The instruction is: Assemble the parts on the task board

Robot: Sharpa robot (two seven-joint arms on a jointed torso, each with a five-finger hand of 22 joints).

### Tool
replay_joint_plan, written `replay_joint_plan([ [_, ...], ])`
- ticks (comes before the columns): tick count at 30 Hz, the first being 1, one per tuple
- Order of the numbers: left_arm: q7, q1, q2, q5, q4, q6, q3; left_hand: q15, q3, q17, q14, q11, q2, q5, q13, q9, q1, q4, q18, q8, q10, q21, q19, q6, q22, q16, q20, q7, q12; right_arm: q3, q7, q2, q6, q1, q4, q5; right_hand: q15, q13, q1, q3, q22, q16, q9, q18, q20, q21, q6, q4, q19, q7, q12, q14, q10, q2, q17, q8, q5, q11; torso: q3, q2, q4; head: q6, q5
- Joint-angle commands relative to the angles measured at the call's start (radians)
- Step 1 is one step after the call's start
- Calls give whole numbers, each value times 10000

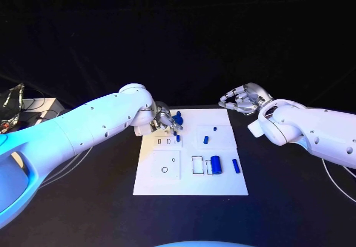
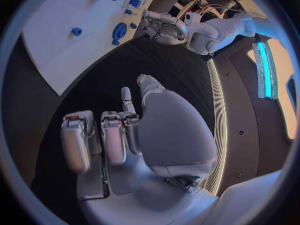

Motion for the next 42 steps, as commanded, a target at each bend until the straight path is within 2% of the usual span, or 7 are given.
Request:
replay_joint_plan([
  [1, -78, 29, 100, -163, -138, 508, -1, 15, -75, 2456, 994, 17, 25, -24, -12, 17, -87, -2, -138, 38, -93, 69, 5, -43, 6, 14, 66, -9, -37, 5, -6, 13, 154, 3, 7, -156, -50, 2630, -61, 76, 2507, 65, 16, -18, -51, -38, -56, 5, 968, 6, 61, 1028, 1049, -20, 2635, 53, -7, -3, -5, 24, -15, -30, -28],
  [4, -106, 30, 213, -99, -317, 588, -29, 16, -66, 2439, 988, 17, 52, -22, -27, 25, -76, -14, -136, 40, -108, 65, -3, -50, -5, 7, 68, -9, -46, 5, 4, 3, 136, 4, 15, -162, -50, 2630, -61, 76, 2507, 65, 16, -18, -51, -38, -56, 5, 968, 6, 61, 1028, 1049, -20, 2635, 53, -7, -3, -12, 49, -21, -93, -70],
  [6, -116, 29, 265, -70, -386, 600, -54, 16, -65, 2420, 981, 17, 56, -23, -45, 26, -73, -16, -135, 40, -120, 63, -6, -51, -10, 0, 69, -9, -55, 5, 11, 0, 122, 4, 21, -171, -46, 2630, -82, 89, 2505, 65, 34, -17, -48, -41, -68, 10, 967, 9, 61, 1028, 1049, -20, 2635, 55, -9, 2, -15, 80, -36, -61, -80],
  [17, -193, 21, 512, -227, -602, 639, -188, 28, -16, 2425, 981, 27, 92, -22, -68, 62, 37, -63, -133, 41, -175, 63, -22, -100, -13, 1, 79, 2, -73, 7, 44, 21, -13, 6, 74, -324, -41, 2630, -76, 149, 2504, 65, 83, -17, -43, -43, -77, -7, 966, 4, 61, 1028, 1049, -6, 2635, 73, 11, 0, 4, 233, -125, -21, 40],
  [20, -207, 18, 568, -257, -664, 655, -222, 35, 30, 2430, 982, 34, 121, -20, -76, 78, 104, -75, -133, 38, -198, 65, -27, -122, -10, 3, 86, 9, -78, 7, 46, 29, -29, 6, 70, -355, -40, 2630, -55, 317, 2502, 65, 216, -16, -38, -47, -132, -30, 964, 8, 61, 1028, 1049, -64, 2635, 105, 299, 1, 5, 258, -132, -43, 29],
  [31, -225, 10, 650, -279, -760, 723, -294, 41, 62, 2432, 982, 40, 126, -22, -71, 90, 152, -84, -127, 36, -209, 55, -48, -139, -35, 4, 91, 17, -76, 7, 58, 60, -26, 5, 45, -388, -38, 2630, -75, 343, 2501, 65, 249, -16, -37, -48, -148, -25, 964, 12, 61, 1028, 1049, -95, 2635, 111, 310, 5, 7, 217, -139, -165, 41],
  [42, -250, 7, 604, -483, -776, 977, -327, 53, 233, 2453, 989, 48, 153, -22, -38, 149, 352, -131, -128, 60, -225, 64, -58, -139, -20, 12, 106, 25, -54, 7, 51, 91, 11, 2, 7, -396, -35, 2630, -110, 389, 2502, 65, 304, -16, -34, -47, -164, -18, 965, 14, 61, 1028, 1049, -120, 2635, 126, 233, 8, 3, 231, -122, -195, 50],
])
